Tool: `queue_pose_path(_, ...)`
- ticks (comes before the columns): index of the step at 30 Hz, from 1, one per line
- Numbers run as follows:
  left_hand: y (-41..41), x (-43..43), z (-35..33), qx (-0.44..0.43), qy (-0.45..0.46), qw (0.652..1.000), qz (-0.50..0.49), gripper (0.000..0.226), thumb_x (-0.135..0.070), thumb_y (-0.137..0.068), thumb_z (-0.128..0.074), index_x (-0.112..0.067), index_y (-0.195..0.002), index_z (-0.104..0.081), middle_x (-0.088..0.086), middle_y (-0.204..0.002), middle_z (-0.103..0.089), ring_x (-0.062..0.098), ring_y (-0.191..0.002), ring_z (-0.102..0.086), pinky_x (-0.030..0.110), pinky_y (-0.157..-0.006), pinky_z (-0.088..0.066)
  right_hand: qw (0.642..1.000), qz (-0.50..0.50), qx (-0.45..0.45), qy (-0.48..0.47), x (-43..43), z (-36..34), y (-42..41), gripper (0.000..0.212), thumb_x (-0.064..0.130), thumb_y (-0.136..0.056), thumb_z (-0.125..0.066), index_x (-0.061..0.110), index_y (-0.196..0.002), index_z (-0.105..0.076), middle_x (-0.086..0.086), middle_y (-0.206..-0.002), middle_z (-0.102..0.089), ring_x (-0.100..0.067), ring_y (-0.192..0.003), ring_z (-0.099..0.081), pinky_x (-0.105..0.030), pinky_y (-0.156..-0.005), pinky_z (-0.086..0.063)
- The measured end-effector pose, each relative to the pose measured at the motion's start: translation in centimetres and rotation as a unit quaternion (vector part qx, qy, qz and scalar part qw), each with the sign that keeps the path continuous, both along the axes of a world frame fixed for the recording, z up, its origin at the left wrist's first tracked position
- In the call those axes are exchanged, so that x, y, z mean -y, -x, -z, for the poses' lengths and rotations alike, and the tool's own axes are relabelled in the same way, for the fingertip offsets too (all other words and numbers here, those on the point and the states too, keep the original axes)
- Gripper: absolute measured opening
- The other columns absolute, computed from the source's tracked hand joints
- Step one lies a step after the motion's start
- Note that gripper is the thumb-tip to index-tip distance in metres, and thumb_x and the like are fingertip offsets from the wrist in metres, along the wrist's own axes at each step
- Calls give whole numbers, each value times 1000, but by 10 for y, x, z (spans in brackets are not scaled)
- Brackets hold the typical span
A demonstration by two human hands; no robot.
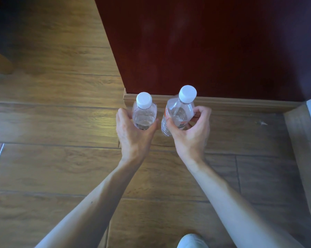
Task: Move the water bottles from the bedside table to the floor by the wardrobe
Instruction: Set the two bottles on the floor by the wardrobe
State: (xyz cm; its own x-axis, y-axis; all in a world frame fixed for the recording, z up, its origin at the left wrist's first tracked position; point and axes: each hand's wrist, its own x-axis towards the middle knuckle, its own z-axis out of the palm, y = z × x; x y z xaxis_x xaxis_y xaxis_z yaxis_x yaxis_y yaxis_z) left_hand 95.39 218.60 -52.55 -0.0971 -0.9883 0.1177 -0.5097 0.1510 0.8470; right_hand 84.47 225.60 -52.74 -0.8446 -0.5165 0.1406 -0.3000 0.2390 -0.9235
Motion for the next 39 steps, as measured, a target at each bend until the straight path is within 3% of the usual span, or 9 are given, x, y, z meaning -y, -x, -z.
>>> queue_pose_path(4, 0, 1, 3, 1, -10, 1000, -2, 58, -34, -63, -88, -10, -89, -41, 4, -91, -51, 20, -83, -49, 26, -71, -40, 1000, -3, -1, 0, 2, 5, -3, 57, 40, -66, -85, 21, -101, -44, 2, -102, -56, -24, -91, -59, -45, -76, -54)
queue_pose_path(10, -2, 3, 7, -3, -13, 1000, -9, 57, -30, -64, -88, -10, -90, -41, 6, -92, -52, 17, -83, -48, 19, -71, -36, 1000, -20, -7, -7, 6, 16, -8, 57, 42, -67, -86, 24, -101, -44, 4, -102, -55, -27, -88, -60, -45, -77, -55)
queue_pose_path(25, -1, 3, 16, -4, -18, 999, -26, 64, -34, -62, -90, -15, -94, -38, 1, -97, -50, 15, -88, -50, 27, -74, -44, 999, -27, -34, -29, 8, 25, -6, 59, 41, -66, -89, 21, -99, -44, 3, -98, -50, -20, -87, -54, -45, -71, -53)
queue_pose_path(30, 0, 4, 15, 5, -16, 1000, -23, 65, -36, -64, -90, -16, -94, -36, -1, -96, -47, 12, -85, -47, 11, -70, -37, 999, -13, -27, -25, 11, 24, -6, 62, 46, -66, -88, 20, -98, -41, -1, -97, -48, -20, -84, -51, -46, -71, -51)
queue_pose_path(39, -4, 4, 13, 44, -14, 999, 2, 68, -44, -65, -84, -10, -105, -41, 0, -102, -47, 16, -91, -48, 25, -74, -41, 998, -37, -23, -46, 12, 20, -9, 71, 62, -61, -79, 19, -98, -39, 4, -98, -41, -22, -88, -49, -40, -77, -48)
